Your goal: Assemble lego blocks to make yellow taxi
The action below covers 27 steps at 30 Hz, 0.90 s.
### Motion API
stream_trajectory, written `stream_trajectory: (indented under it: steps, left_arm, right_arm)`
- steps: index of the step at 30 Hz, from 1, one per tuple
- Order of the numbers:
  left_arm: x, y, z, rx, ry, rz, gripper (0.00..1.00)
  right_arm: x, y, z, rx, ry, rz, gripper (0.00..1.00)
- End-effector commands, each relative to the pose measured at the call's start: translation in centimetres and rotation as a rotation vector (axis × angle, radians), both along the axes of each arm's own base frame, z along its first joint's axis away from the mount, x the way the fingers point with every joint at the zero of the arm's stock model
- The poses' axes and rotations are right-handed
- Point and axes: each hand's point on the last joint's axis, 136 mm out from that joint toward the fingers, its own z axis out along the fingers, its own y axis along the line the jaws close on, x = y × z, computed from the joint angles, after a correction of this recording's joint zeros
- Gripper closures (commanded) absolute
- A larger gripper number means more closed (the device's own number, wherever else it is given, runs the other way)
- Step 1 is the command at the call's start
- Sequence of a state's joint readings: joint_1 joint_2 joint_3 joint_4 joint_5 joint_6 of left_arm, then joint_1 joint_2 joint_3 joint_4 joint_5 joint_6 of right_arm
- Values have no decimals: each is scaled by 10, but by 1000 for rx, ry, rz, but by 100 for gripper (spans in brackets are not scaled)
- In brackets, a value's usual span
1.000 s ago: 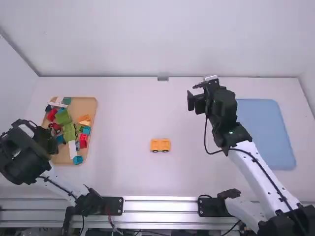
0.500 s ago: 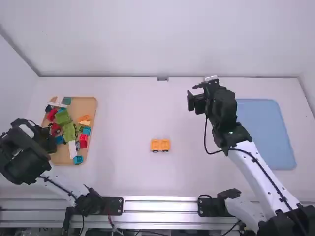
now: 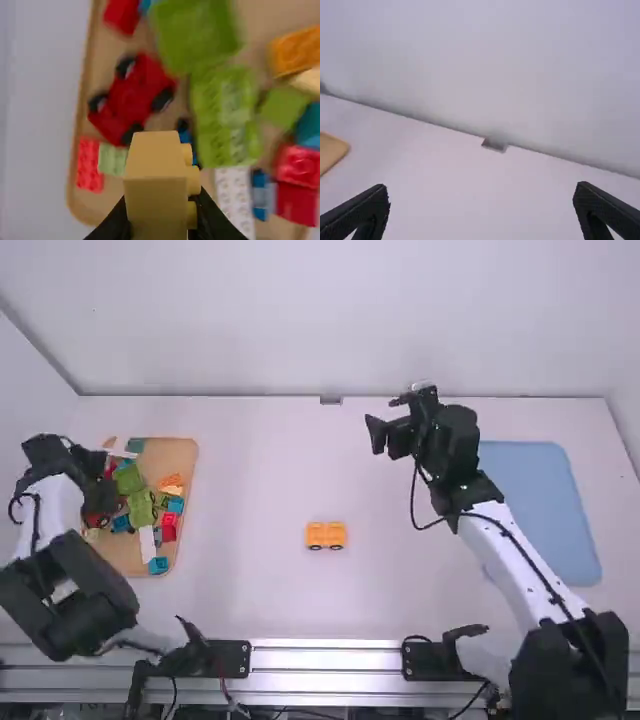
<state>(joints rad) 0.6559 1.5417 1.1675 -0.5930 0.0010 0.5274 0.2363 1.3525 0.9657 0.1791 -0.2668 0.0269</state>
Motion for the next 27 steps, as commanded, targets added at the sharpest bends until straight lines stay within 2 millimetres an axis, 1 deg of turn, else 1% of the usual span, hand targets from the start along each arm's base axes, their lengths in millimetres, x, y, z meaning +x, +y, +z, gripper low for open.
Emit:
stream_trajectory:
  steps: [1, 2, 4, 5, 6, 8, 10, 11, 12, 15, 16, 17, 18, 20, 21, 22, 23, 24, 25, 26, 27]
  left_arm:
    - [20, -52, 21, 10, -69, -212, 95]
    - [33, -77, 34, 30, -119, -291, 96]
    - [39, -92, 41, 45, -144, -339, 96]
    - [46, -111, 47, 65, -163, -412, 97]
    - [56, -147, 56, 91, -195, -533, 98]
    - [64, -175, 61, 107, -218, -629, 98]
    - [72, -221, 63, 128, -242, -790, 98]
    - [74, -241, 63, 136, -250, -857, 98]
    - [75, -248, 63, 137, -254, -877, 98]
    - [81, -314, 63, 138, -304, -1088, 98]
    - [81, -314, 63, 138, -304, -1088, 98]
    - [83, -334, 63, 127, -330, -1139, 98]
    - [84, -342, 63, 127, -341, -1158, 98]
    - [85, -355, 60, 124, -348, -1187, 98]
    - [86, -368, 57, 119, -356, -1216, 98]
    - [86, -377, 54, 106, -362, -1240, 98]
    - [86, -380, 54, 102, -364, -1249, 98]
    - [86, -393, 51, 83, -376, -1290, 98]
    - [87, -401, 48, 76, -383, -1307, 98]
    - [88, -406, 46, 74, -386, -1313, 98]
    - [88, -406, 46, 74, -386, -1313, 98]
  right_arm:
    - [4, 23, 11, 113, 49, 162, 1]
    - [7, 30, 6, 133, 90, 225, 2]
    - [7, 36, 3, 149, 115, 270, 2]
    - [7, 43, 0, 166, 143, 322, 2]
    - [5, 56, -4, 197, 185, 411, 1]
    - [3, 65, -7, 223, 220, 476, 1]
    - [3, 74, -14, 255, 277, 549, 1]
    - [2, 79, -17, 270, 302, 585, 1]
    - [1, 81, -18, 274, 312, 594, 2]
    - [-6, 99, -36, 318, 396, 696, 1]
    - [-6, 99, -36, 318, 396, 696, 1]
    - [-9, 103, -43, 332, 417, 724, 1]
    - [-9, 104, -46, 342, 430, 737, 1]
    - [-12, 106, -51, 360, 451, 766, 7]
    - [-14, 111, -57, 371, 473, 788, 11]
    - [-15, 114, -60, 375, 484, 796, 13]
    - [-15, 114, -61, 376, 488, 797, 13]
    - [-16, 117, -67, 382, 508, 800, 15]
    - [-16, 119, -69, 388, 525, 799, 17]
    - [-17, 120, -71, 389, 533, 799, 19]
    - [-17, 120, -71, 389, 533, 799, 19]
